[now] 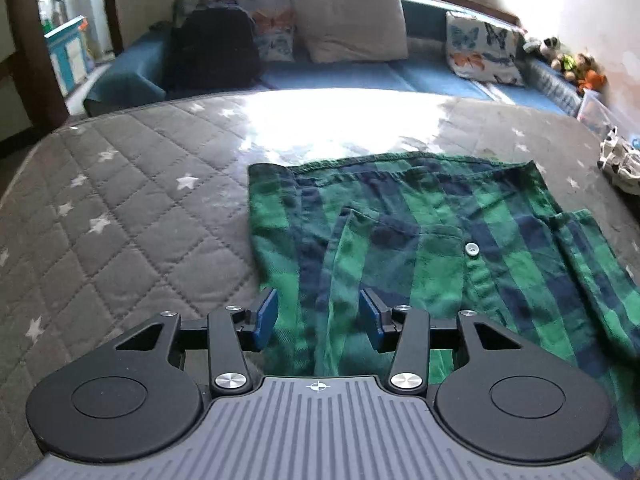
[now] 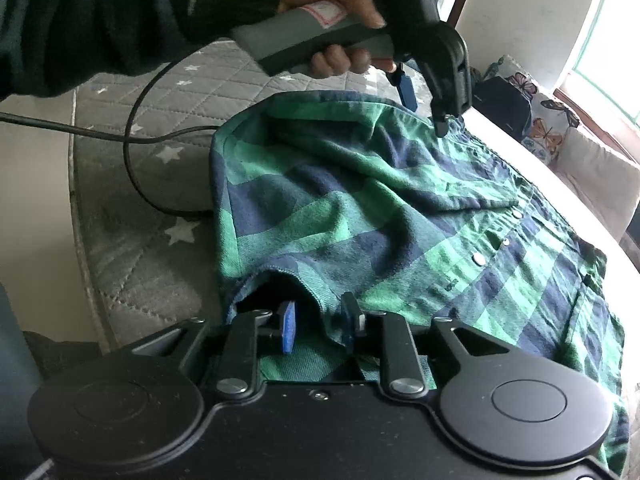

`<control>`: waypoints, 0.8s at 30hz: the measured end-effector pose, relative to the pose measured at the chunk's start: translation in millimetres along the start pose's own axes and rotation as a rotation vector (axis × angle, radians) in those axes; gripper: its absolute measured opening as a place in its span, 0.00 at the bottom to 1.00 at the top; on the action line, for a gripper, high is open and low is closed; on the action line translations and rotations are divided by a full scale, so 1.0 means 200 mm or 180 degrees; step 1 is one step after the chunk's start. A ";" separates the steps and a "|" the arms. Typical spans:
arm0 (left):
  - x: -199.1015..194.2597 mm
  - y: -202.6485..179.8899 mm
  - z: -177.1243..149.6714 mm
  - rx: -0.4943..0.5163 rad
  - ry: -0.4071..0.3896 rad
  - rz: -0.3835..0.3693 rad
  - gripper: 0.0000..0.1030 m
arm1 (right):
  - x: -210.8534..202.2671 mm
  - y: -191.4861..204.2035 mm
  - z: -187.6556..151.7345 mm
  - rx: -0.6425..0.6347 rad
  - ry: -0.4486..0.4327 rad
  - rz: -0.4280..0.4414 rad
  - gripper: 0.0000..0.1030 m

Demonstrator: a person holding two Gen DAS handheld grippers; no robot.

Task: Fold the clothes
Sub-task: 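Grasp the shirt sleeve with the left gripper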

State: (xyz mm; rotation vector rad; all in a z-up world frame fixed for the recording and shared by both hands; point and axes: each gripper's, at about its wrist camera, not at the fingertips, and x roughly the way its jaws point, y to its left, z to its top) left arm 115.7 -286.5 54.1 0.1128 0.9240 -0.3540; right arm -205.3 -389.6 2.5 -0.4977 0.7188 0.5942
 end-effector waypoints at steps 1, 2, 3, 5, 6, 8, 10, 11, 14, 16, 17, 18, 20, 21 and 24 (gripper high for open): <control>0.02 0.00 0.02 -0.0018 0.0029 -0.0003 0.45 | 0.00 0.00 0.00 0.0004 -0.0002 0.0004 0.27; 0.04 0.01 0.04 -0.0044 0.0056 -0.0023 0.45 | 0.00 -0.01 0.00 0.0010 -0.0002 0.0015 0.27; 0.06 0.02 0.06 -0.0070 0.0082 -0.0043 0.43 | 0.00 -0.01 0.00 0.0027 0.0000 0.0028 0.27; 0.11 0.02 0.09 -0.0121 0.0136 -0.0083 0.42 | 0.00 -0.01 0.01 0.0048 0.0006 0.0047 0.27; 0.13 0.03 0.11 -0.0145 0.0167 -0.0104 0.42 | 0.01 -0.01 0.02 0.0052 0.0010 0.0054 0.27; 0.19 0.03 0.15 -0.0189 0.0231 -0.0140 0.35 | 0.01 -0.01 0.02 0.0056 0.0014 0.0067 0.28; 0.23 0.02 0.18 -0.0198 0.0254 -0.0150 0.35 | 0.01 -0.02 0.02 0.0065 0.0018 0.0080 0.28; 0.24 0.01 0.19 -0.0196 0.0253 -0.0156 0.35 | 0.01 -0.02 0.02 0.0073 0.0019 0.0088 0.28; 0.26 -0.01 0.20 -0.0161 0.0241 -0.0159 0.35 | 0.01 -0.02 0.02 0.0101 0.0017 0.0109 0.28; 0.27 -0.02 0.21 -0.0118 0.0226 -0.0152 0.27 | 0.01 -0.03 0.02 0.0119 0.0016 0.0123 0.28; 0.28 -0.03 0.20 -0.0105 0.0224 -0.0159 0.13 | 0.02 -0.03 0.02 0.0129 0.0015 0.0126 0.28; 0.28 -0.03 0.20 -0.0102 0.0222 -0.0166 0.12 | 0.02 -0.03 0.02 0.0129 0.0014 0.0129 0.28; 0.28 -0.03 0.19 -0.0100 0.0193 -0.0168 0.10 | 0.02 -0.02 0.03 0.0124 0.0012 0.0126 0.28; 0.27 -0.03 0.18 -0.0100 0.0172 -0.0166 0.08 | 0.02 -0.02 0.03 0.0122 0.0011 0.0124 0.28; 0.24 -0.01 0.16 -0.0157 0.0087 -0.0160 0.07 | 0.02 -0.01 0.03 0.0123 0.0010 0.0115 0.28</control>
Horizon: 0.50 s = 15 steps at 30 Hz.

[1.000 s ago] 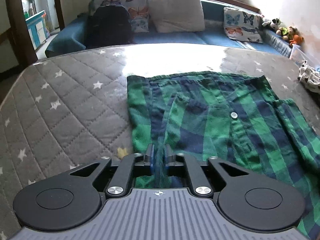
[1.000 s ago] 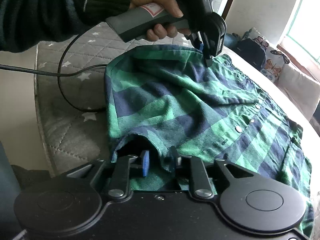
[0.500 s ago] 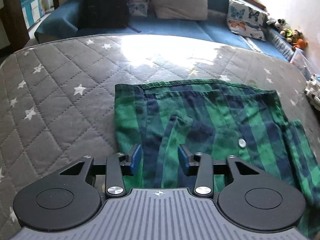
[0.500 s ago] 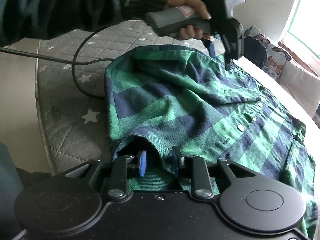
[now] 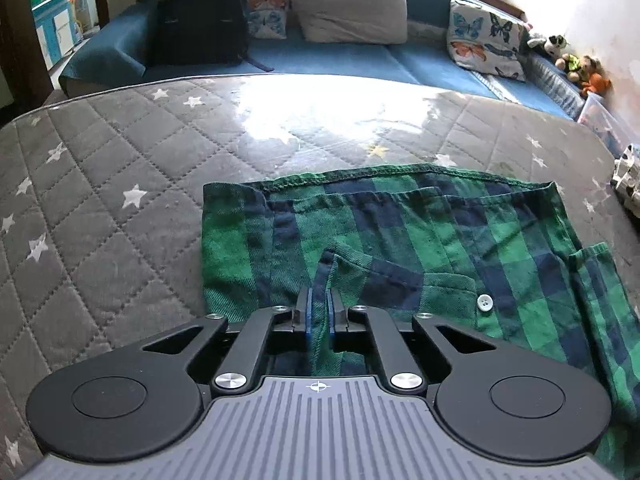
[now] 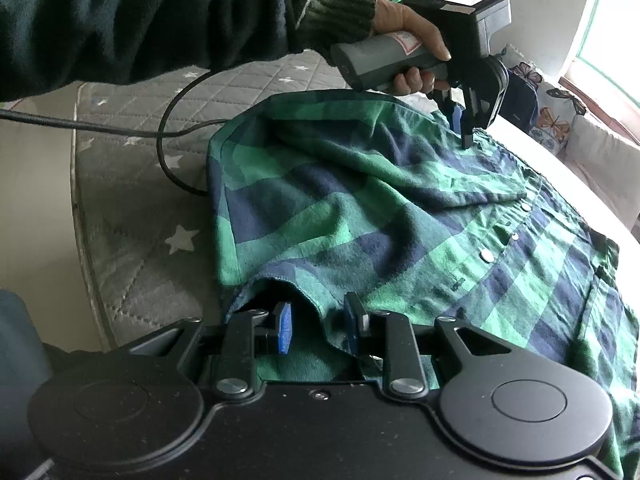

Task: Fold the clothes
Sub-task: 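Grasp the shirt sleeve with the left gripper, then pull the sleeve outward from the shirt body with the left gripper, release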

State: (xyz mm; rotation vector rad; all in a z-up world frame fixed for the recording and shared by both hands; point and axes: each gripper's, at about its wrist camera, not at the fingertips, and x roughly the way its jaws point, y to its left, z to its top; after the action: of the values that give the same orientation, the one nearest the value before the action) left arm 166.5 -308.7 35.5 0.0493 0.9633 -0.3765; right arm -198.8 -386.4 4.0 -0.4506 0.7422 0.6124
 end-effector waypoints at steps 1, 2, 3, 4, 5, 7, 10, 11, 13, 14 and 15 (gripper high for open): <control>-0.02 0.01 0.00 -0.0035 -0.0036 0.0001 0.06 | 0.00 0.00 0.00 0.0002 0.0000 -0.0004 0.28; -0.04 0.02 -0.01 -0.0065 -0.0082 0.0010 0.06 | 0.00 0.01 0.00 0.0004 0.0000 -0.0007 0.28; -0.09 0.05 -0.01 -0.0113 -0.0162 0.0031 0.06 | 0.00 0.01 0.00 0.0002 0.0000 -0.0018 0.28; -0.13 0.07 -0.01 -0.0151 -0.0228 0.0053 0.06 | 0.00 0.01 0.00 0.0001 0.0001 -0.0030 0.28; -0.17 0.09 -0.01 -0.0186 -0.0285 0.0092 0.06 | 0.00 0.01 0.00 -0.0001 0.0001 -0.0041 0.28; -0.26 0.15 -0.02 -0.0275 -0.0414 0.0186 0.06 | 0.00 0.01 0.00 -0.0004 0.0002 -0.0064 0.28; -0.41 0.26 -0.06 -0.0414 -0.0640 0.0377 0.06 | 0.00 0.01 0.01 -0.0009 0.0003 -0.0098 0.28; -0.47 0.29 -0.08 -0.0462 -0.0706 0.0454 0.06 | 0.00 0.01 0.01 -0.0010 0.0003 -0.0110 0.28; -0.56 0.36 -0.13 -0.0568 -0.0834 0.0601 0.06 | 0.00 0.02 0.01 -0.0013 0.0004 -0.0133 0.28; -0.62 0.40 -0.15 -0.0627 -0.0894 0.0676 0.06 | 0.00 0.02 0.01 -0.0015 0.0004 -0.0144 0.28; -0.67 0.44 -0.17 -0.0685 -0.0955 0.0751 0.06 | 0.00 0.02 0.01 -0.0017 0.0004 -0.0156 0.28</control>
State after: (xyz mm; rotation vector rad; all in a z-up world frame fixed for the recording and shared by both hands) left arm 100.2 -180.3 112.4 -0.0872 0.6867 -0.0578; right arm -200.4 -382.8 5.1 -0.4727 0.7290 0.5684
